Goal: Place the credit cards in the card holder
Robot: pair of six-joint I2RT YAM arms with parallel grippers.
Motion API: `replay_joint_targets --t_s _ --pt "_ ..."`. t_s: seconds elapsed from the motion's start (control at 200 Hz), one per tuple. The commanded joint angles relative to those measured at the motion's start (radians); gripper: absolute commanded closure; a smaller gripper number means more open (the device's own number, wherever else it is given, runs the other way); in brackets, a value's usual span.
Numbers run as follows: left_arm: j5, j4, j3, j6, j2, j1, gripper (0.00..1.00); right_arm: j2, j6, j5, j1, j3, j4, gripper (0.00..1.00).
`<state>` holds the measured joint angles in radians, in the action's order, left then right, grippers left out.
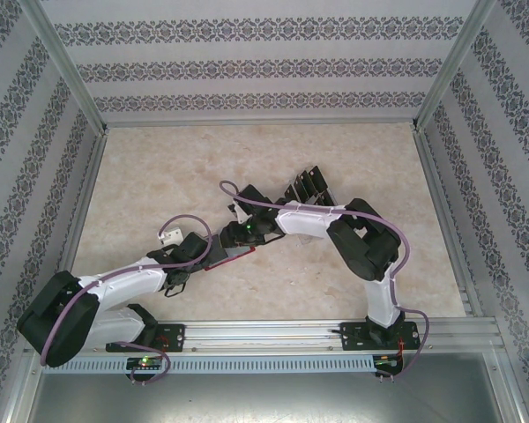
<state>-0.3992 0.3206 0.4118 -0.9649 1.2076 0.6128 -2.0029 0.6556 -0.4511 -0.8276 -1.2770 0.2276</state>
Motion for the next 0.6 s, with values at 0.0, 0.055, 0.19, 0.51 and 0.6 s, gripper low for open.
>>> replay_joint_targets --t_s 0.0,0.055,0.19,0.51,0.6 --pt "0.037 -0.036 0.003 0.018 -0.001 -0.011 0.00 -0.012 0.014 -0.039 -0.017 -0.037 -0.006 0.49" --pt "0.033 -0.026 0.007 0.018 -0.022 -0.012 0.00 -0.014 0.016 -0.043 -0.022 -0.046 -0.004 0.50" --pt "0.020 0.018 0.015 0.007 -0.088 -0.026 0.00 -0.014 0.020 -0.043 -0.034 -0.063 0.006 0.49" --pt "0.022 0.123 0.034 0.009 -0.286 -0.104 0.00 -0.029 0.022 -0.033 -0.067 -0.111 0.049 0.49" --pt "0.046 0.123 0.045 0.019 -0.304 -0.129 0.00 -0.039 0.019 -0.029 -0.078 -0.133 0.071 0.50"
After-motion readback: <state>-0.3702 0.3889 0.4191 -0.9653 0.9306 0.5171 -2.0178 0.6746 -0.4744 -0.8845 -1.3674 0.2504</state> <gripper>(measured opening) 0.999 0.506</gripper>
